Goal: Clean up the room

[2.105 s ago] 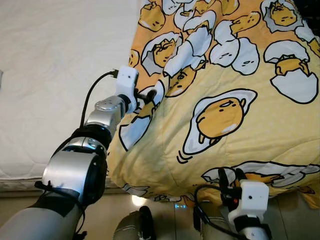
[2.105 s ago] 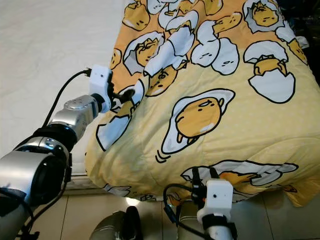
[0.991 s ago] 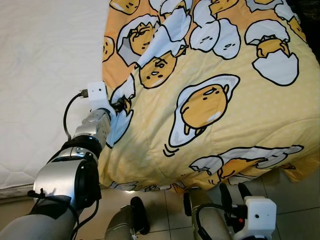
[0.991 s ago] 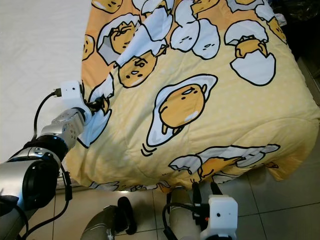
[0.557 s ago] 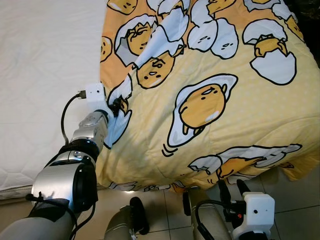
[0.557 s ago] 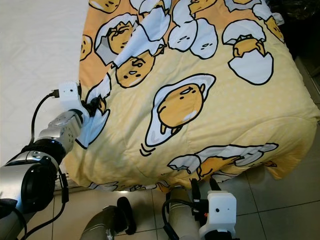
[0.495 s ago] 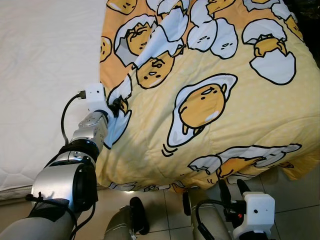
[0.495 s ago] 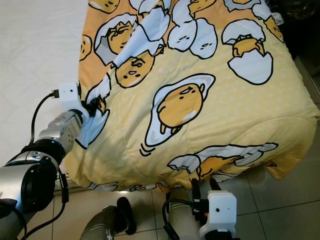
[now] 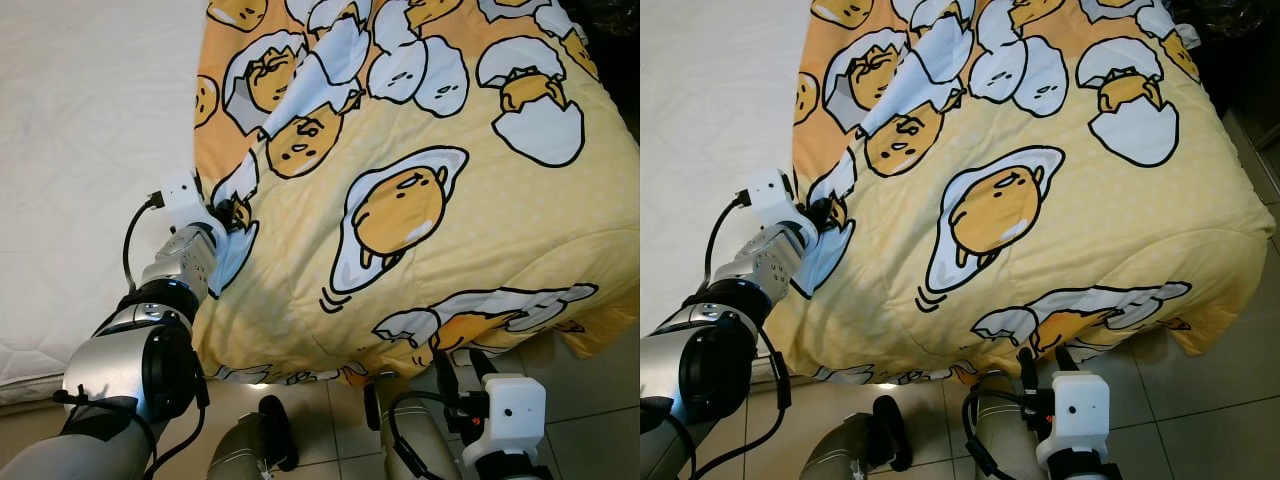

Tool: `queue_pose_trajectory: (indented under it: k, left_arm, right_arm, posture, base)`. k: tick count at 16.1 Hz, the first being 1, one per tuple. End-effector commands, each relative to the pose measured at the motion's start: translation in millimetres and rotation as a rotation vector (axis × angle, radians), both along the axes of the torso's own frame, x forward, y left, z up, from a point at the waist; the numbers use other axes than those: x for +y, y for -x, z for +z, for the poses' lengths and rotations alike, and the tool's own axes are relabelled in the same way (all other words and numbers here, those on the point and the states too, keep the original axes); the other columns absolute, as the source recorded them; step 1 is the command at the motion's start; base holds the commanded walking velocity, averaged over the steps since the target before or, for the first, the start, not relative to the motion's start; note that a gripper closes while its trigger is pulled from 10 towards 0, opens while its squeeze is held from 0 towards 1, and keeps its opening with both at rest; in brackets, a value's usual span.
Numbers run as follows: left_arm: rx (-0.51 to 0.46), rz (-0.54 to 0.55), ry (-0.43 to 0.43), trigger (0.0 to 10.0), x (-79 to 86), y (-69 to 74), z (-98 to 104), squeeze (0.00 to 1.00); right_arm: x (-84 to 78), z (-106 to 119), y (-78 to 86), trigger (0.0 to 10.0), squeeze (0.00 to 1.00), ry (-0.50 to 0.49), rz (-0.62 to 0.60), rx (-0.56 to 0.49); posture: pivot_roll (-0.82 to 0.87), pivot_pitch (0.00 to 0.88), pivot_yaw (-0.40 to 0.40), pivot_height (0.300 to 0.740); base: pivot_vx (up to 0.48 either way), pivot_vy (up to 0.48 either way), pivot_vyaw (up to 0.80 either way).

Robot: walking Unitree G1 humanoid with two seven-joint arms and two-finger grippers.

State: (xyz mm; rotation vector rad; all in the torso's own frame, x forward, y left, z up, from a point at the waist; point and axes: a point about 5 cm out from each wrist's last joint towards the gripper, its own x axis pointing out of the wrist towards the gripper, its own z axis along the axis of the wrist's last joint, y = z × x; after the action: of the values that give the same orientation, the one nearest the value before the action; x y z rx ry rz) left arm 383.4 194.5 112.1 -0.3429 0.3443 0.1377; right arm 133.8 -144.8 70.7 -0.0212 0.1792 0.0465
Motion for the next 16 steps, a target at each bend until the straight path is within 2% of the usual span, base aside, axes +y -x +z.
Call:
queue_pose_trajectory:
  k: [1,4,8,10,12,13,16]
  left_arm:
    - [0.148,0.039,0.015,0.0,8.4,19.6,-34,0.00]
    - [0.143,0.050,-0.014,0.0,16.6,19.6,-32,0.00]
    - [0.123,0.020,-0.115,0.0,25.4,17.2,-24,0.00]
    - [0.097,-0.025,-0.282,0.0,37.9,13.8,-12,0.00]
    - [0.081,-0.021,-0.343,0.0,45.6,12.0,-5,0.00]
    - [0.063,0.018,-0.385,0.0,57.3,10.3,5,0.00]
    - [0.042,0.082,-0.374,0.0,70.1,9.9,15,0.00]
  right_arm:
    - [-0.4,-7,7.7,10.0,0.00,-0.007,0.005,0.055]
    - [-9.0,-12,20.7,10.0,0.00,0.033,0.035,0.086]
    - [-8.4,-12,19.9,10.0,0.00,0.033,0.042,0.087]
    - [-7.6,-14,17.7,10.0,0.00,0.029,0.054,0.087]
    - [-8.6,-15,17.5,10.0,0.00,0.030,0.056,0.088]
    - [-8.9,-16,17.5,10.0,0.00,0.030,0.057,0.089]
    - [-8.7,-17,17.4,10.0,0.00,0.029,0.058,0.090]
  posture:
    - [-0.33,0.351,0.064,0.740]
    - [-0.34,0.345,0.058,0.740]
    - [-0.34,0.335,0.053,0.740]
    - [-0.33,0.317,0.055,0.740]
    - [-0.33,0.317,0.055,0.740]
    - [-0.33,0.311,0.055,0.740]
    - [-0.33,0.306,0.054,0.740]
  base:
    - [0.000,0.000,0.00]
    - [0.000,0.000,0.00]
    - [0.000,0.000,0.00]
    - [0.000,0.000,0.00]
    - [0.000,0.000,0.00]
    - [0.000,0.000,0.00]
    - [0.000,0.000,0.00]
